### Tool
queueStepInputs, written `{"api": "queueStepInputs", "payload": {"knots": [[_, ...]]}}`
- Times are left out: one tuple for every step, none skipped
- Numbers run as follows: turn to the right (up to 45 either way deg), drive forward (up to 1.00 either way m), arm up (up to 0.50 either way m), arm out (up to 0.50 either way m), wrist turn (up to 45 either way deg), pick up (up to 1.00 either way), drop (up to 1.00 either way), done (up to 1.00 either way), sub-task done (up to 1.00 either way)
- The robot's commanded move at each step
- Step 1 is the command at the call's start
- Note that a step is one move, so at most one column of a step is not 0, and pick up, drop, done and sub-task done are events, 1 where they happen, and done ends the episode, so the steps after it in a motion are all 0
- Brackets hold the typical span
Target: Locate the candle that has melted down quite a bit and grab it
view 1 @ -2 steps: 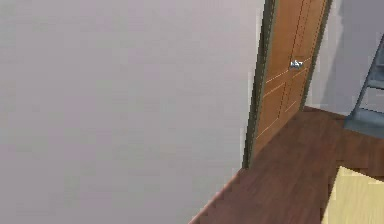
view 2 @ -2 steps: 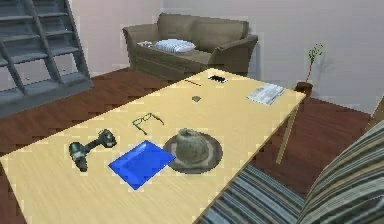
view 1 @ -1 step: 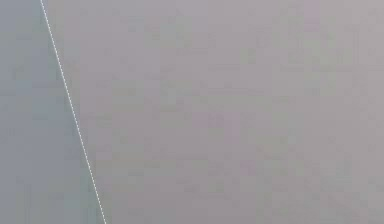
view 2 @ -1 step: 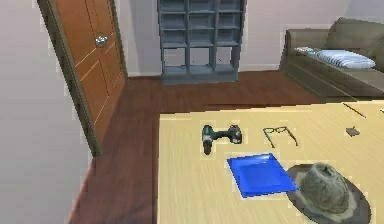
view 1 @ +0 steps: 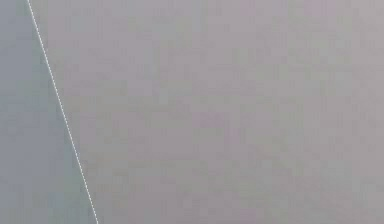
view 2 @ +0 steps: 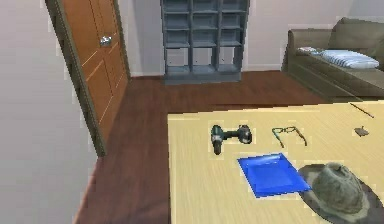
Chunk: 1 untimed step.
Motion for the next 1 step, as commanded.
{"api": "queueStepInputs", "payload": {"knots": [[39.0,0.00,0.00,0.00,0.0,0.00,0.00,0.00,0.00]]}}
